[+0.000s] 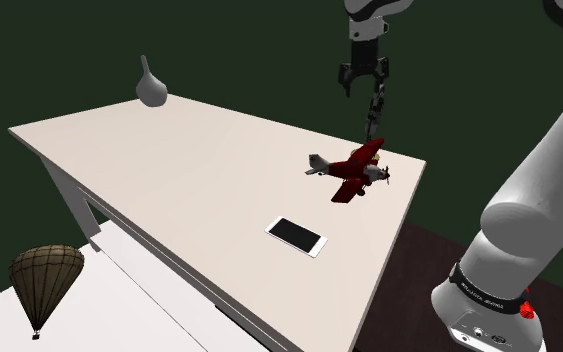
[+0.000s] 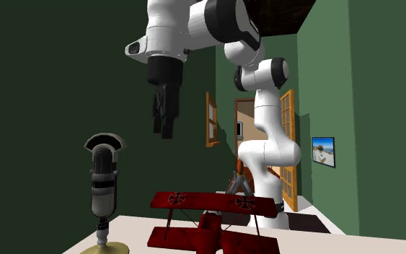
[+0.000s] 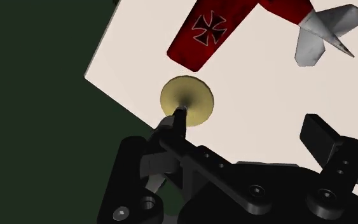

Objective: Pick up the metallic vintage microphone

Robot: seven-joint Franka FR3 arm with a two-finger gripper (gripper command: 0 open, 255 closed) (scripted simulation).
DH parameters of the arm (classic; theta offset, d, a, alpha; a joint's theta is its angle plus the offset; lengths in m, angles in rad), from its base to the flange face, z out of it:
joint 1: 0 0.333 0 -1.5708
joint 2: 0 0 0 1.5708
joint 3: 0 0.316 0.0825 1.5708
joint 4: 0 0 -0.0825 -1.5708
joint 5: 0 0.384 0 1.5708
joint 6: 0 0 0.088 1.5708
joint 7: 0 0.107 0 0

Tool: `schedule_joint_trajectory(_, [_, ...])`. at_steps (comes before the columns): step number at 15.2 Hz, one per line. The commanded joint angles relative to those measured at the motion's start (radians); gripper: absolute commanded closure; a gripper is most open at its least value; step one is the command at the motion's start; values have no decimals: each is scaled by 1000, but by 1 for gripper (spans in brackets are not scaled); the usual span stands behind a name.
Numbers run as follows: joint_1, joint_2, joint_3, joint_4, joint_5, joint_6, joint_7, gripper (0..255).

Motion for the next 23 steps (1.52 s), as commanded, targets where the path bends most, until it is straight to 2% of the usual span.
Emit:
schedule_joint_trajectory(1, [-20, 45, -18, 44, -2, -3, 51, 0])
schedule_joint_trajectory(8, [-98, 197, -97, 237, 7, -56, 191, 0])
schedule_joint_trajectory(15, [-97, 192, -97, 137, 4, 39, 205, 0])
schedule_joint_trajectory(18, [-97, 192, -97, 130, 4, 46, 206, 0])
schedule_joint_trajectory(19, [-98, 194, -97, 132, 4, 45, 206, 255])
schedule_joint_trajectory(23, [-98, 194, -97, 133, 4, 45, 206, 255])
